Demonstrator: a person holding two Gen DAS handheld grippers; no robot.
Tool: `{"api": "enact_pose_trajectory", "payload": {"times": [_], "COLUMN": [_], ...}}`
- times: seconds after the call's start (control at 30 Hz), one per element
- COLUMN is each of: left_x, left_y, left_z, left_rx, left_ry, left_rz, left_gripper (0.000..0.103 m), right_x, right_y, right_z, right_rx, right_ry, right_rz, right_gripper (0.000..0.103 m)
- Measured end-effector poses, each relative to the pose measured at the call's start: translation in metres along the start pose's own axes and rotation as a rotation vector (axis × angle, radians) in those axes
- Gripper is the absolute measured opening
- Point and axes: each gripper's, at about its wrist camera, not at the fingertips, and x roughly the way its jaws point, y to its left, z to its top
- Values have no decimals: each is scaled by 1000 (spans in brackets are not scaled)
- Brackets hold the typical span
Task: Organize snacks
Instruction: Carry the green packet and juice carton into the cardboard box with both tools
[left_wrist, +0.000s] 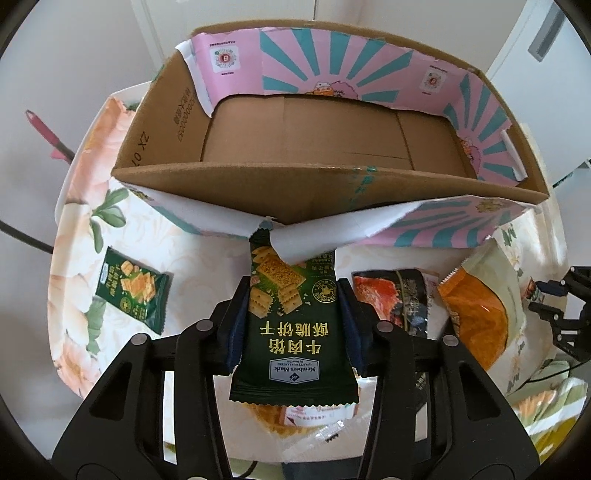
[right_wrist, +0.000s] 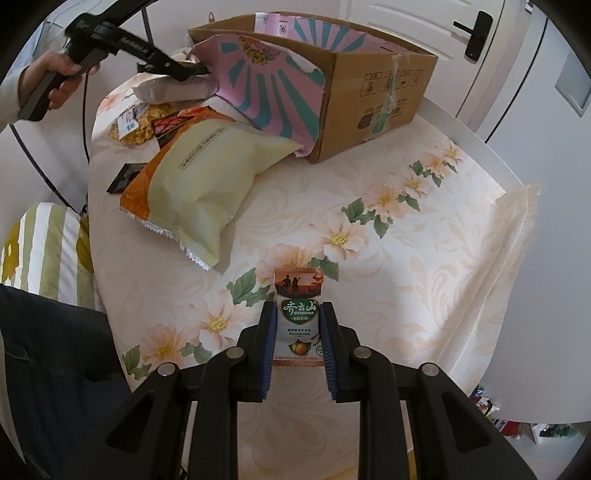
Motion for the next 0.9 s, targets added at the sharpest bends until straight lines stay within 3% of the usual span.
{"api": "enact_pose_trajectory", "payload": {"times": [0.47, 0.9], "left_x": [-57, -137], "left_y": [-5, -8], "left_z": [-19, 6], "left_rx": [-42, -38], "left_ry": [-74, -280], "left_rz": [-51, -99], "left_gripper": [40, 40], "right_x": [-27, -101], "right_y": [-1, -3], "right_z": [18, 75], "right_rx": [91, 239], "right_ry": [-72, -261], "right_rz": [-6, 0], "right_gripper": [21, 21]}}
